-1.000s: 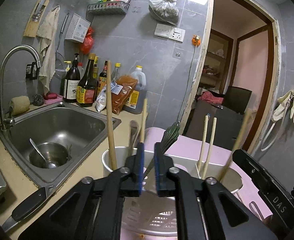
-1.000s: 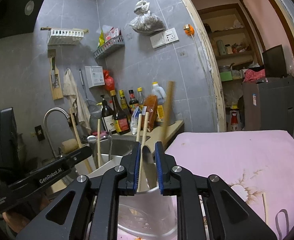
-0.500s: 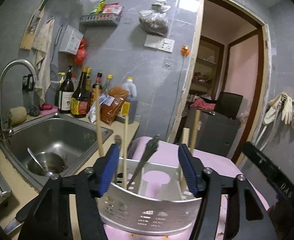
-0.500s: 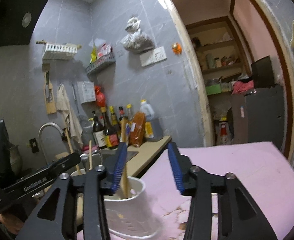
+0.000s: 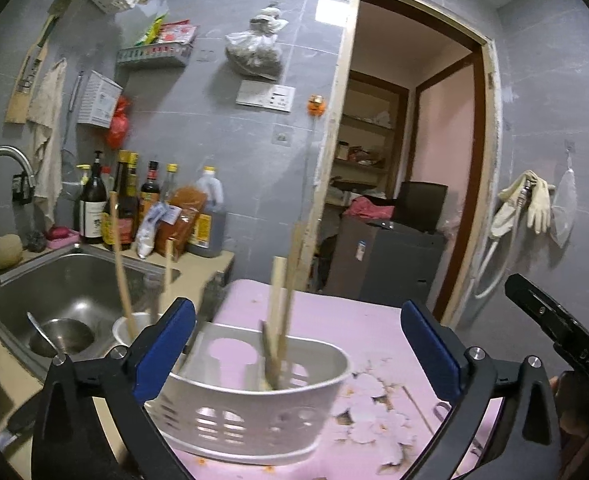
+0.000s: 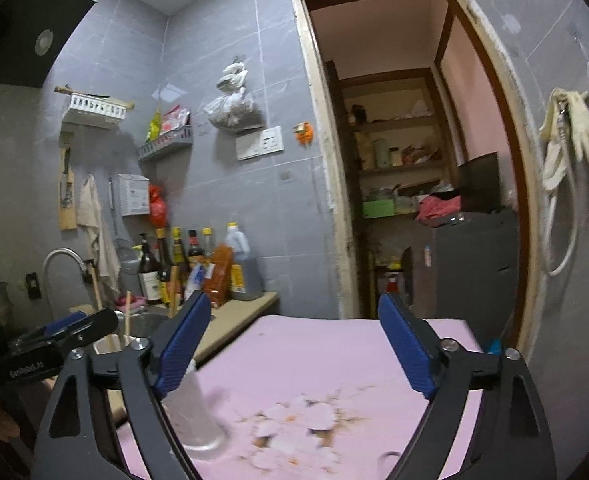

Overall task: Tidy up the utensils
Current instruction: 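Move both tools back over the last utensils on the table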

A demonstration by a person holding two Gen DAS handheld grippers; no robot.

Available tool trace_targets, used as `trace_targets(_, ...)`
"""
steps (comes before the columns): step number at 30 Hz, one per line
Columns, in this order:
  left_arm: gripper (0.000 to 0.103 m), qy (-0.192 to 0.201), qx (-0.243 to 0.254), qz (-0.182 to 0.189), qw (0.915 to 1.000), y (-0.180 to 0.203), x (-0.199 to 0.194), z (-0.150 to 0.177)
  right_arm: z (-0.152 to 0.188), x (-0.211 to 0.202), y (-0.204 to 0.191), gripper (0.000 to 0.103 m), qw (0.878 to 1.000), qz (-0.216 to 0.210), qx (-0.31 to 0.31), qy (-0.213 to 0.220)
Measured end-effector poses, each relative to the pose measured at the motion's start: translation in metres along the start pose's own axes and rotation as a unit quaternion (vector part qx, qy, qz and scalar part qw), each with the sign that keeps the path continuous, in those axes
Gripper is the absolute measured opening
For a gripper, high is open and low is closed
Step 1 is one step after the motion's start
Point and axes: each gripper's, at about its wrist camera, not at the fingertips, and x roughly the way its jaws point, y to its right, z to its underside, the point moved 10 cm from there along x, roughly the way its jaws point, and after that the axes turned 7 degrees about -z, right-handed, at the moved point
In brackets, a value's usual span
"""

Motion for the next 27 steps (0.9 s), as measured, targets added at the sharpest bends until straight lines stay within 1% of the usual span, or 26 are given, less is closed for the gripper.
trace_targets(1,0.101,-0.001,0.003,0.004,1.0000,0.006,0.000,0.002,0.000,-0.004,0.005,0.091,1.000,0.006,-0.003,-0.002)
trace_targets(3,0.101,-0.005,0.007,0.013,0.9999,0.017,0.001,0.006,0.000,-0.013,0.014,0.100,1.000,0.014,-0.008,-0.004)
trace_targets(4,0.101,-0.009,0.009,0.018,0.9997,0.023,0.001,0.008,0.000,-0.017,0.018,0.101,1.000,0.019,-0.010,-0.005)
trace_targets(9,0.101,-0.025,0.025,0.043,0.9985,0.051,0.001,0.021,0.006,-0.033,0.040,0.103,0.999,0.039,-0.021,-0.019)
trace_targets(13,0.101,-0.046,0.037,0.061,0.9964,0.070,0.005,0.037,0.020,-0.041,0.057,0.103,0.997,0.052,-0.024,-0.043)
trace_targets(16,0.101,-0.063,0.042,0.070,0.9947,0.080,0.008,0.049,0.034,-0.044,0.067,0.103,0.996,0.061,-0.023,-0.067)
trace_targets(20,0.101,-0.094,0.056,0.077,0.9910,0.092,0.015,0.070,0.058,-0.045,0.079,0.103,0.992,0.067,-0.017,-0.108)
trace_targets(24,0.101,-0.140,0.072,0.075,0.9847,0.098,0.026,0.092,0.083,-0.042,0.089,0.103,0.985,0.068,-0.012,-0.158)
trace_targets(27,0.101,-0.181,0.082,0.070,0.9777,0.101,0.038,0.109,0.105,-0.035,0.095,0.102,0.976,0.066,-0.002,-0.209)
